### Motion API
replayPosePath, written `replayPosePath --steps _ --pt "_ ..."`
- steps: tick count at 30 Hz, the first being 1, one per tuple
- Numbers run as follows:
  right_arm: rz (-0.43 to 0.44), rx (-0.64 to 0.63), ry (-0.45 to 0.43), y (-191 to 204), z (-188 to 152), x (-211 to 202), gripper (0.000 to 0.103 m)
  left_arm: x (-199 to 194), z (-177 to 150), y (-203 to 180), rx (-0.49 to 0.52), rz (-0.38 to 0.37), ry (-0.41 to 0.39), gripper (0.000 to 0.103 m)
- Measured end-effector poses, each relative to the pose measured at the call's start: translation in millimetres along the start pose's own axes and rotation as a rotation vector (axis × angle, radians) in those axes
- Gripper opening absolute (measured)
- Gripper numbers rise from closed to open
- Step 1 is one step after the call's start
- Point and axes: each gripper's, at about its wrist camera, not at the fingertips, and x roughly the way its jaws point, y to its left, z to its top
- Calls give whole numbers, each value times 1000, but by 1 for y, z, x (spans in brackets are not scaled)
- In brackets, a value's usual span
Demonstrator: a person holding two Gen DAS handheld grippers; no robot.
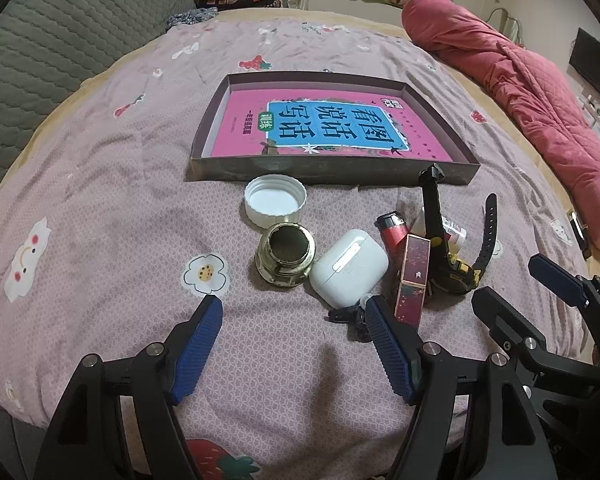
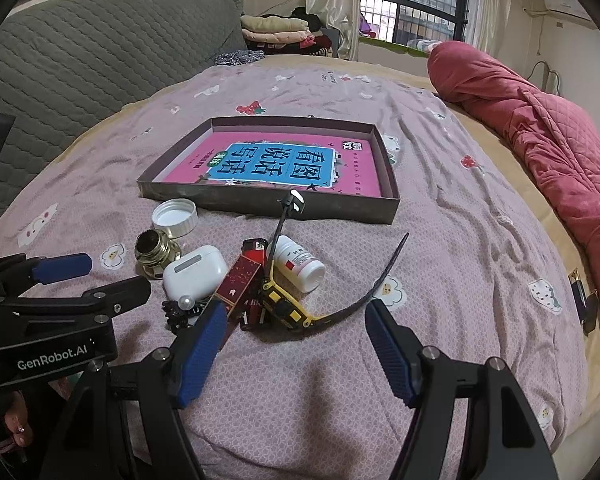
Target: Organize rigid objects
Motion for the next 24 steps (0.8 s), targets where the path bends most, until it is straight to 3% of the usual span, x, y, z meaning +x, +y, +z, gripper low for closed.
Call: replayPosePath --steps 24 --pt "-5 -5 -2 0 0 -1 71 0 -2 -2 2 -9 3 75"
